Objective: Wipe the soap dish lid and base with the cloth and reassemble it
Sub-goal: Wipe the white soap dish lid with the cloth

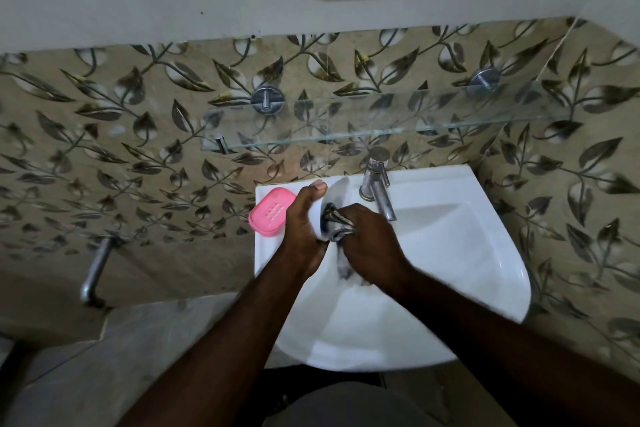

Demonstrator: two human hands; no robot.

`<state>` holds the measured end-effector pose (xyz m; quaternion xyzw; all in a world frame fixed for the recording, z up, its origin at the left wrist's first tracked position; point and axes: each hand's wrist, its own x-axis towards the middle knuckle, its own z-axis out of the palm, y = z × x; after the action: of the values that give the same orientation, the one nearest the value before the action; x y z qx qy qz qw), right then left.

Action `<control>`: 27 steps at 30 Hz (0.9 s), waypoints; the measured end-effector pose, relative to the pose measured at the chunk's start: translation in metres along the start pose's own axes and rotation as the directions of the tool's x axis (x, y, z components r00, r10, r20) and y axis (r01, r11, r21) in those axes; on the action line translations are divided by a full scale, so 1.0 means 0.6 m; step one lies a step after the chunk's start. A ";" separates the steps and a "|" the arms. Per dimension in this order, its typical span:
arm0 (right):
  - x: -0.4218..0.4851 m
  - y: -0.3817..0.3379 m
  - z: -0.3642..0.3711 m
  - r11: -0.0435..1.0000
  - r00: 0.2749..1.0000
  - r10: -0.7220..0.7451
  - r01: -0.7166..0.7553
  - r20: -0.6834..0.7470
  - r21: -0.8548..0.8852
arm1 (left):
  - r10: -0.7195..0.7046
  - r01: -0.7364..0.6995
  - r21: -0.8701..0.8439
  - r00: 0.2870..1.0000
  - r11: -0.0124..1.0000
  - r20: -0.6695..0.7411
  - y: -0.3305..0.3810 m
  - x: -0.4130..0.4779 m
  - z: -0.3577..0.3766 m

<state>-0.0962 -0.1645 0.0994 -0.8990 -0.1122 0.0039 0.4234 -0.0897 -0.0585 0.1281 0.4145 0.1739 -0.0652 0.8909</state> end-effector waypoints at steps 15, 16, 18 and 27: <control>0.021 0.046 -0.018 0.925 0.949 -0.274 0.304 0.155 -0.228 | -0.157 0.152 -0.068 0.985 0.986 -0.068 0.019 0.029 -0.033; 0.023 0.046 -0.017 0.932 0.955 -0.271 0.292 0.121 -0.215 | -0.171 0.169 -0.048 0.984 0.984 -0.047 0.022 0.030 -0.037; 0.026 0.041 -0.015 0.963 0.976 -0.210 0.215 0.048 -0.162 | -0.173 0.173 0.041 0.985 0.984 0.010 0.028 0.031 -0.040; -0.013 -0.033 0.032 0.970 0.996 -0.062 0.075 -0.066 0.232 | 0.092 -0.086 0.183 0.995 0.979 -0.027 0.015 0.029 -0.018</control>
<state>-0.1095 -0.1394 0.1012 -0.8381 -0.1296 -0.0237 0.5294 -0.0737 -0.0442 0.1217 0.5023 0.1642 -0.0333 0.8483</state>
